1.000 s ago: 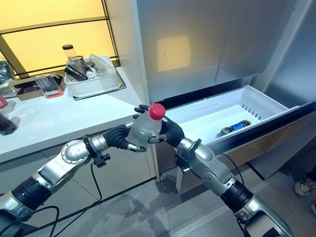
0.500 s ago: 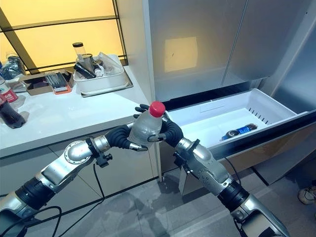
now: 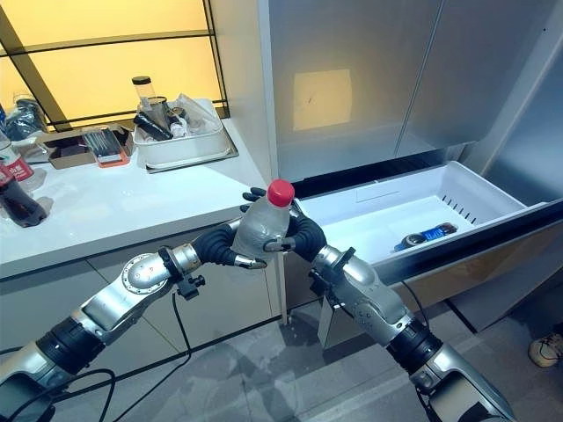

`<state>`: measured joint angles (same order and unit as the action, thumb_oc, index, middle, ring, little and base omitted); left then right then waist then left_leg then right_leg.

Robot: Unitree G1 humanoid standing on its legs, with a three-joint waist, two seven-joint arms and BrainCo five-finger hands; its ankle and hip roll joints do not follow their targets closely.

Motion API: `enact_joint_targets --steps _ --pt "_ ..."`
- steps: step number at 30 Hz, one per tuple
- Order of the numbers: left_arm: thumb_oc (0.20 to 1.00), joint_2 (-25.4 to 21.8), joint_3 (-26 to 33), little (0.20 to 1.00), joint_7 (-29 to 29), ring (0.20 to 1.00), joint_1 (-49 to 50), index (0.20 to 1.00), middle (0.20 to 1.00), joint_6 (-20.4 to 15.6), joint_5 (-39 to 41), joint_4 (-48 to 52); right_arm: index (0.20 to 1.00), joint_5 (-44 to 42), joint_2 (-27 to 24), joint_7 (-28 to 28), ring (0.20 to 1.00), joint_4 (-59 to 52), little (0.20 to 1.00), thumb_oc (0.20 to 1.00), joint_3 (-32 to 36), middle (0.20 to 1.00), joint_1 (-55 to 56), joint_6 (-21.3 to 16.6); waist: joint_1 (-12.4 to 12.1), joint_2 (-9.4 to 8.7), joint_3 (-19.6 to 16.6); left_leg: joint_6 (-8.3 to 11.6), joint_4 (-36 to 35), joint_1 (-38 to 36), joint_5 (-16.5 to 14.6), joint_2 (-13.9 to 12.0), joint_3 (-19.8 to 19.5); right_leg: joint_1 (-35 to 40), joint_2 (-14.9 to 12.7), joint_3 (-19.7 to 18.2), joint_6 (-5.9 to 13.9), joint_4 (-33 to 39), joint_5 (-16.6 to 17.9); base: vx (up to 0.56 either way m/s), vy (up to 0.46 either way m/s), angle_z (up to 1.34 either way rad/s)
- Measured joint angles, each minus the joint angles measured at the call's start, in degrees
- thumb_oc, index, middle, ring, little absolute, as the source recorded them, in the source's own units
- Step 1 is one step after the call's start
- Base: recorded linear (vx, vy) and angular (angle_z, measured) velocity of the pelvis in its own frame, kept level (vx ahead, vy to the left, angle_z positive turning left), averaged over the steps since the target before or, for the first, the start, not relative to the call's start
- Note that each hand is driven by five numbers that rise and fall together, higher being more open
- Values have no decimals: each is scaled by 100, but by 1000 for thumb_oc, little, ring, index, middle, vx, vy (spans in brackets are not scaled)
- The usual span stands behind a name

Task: Take the drinks into the refrigerator

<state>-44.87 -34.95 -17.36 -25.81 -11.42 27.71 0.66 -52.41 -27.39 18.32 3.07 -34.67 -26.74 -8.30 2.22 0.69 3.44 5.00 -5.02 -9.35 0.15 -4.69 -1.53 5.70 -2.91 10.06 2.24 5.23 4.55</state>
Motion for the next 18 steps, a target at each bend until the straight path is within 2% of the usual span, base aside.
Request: enact_joint_targets --steps 7,18 --pt "200 162 -30 200 90 200 0 200 200 92 0 -48 200 3 -3 -7 200 146 200 200 3 200 -66 -6 -4 -13 -12 -1 0 -6 0 4 7 1 -2 -8 1 0 2 0 0 0" --pt "200 168 -88 200 156 200 0 200 200 95 0 -54 200 3 -3 -7 200 177 200 200 0 200 -67 -1 -3 -22 -22 -1 1 -11 0 6 51 -16 0 -48 4 -1 10 -4 0 -1"
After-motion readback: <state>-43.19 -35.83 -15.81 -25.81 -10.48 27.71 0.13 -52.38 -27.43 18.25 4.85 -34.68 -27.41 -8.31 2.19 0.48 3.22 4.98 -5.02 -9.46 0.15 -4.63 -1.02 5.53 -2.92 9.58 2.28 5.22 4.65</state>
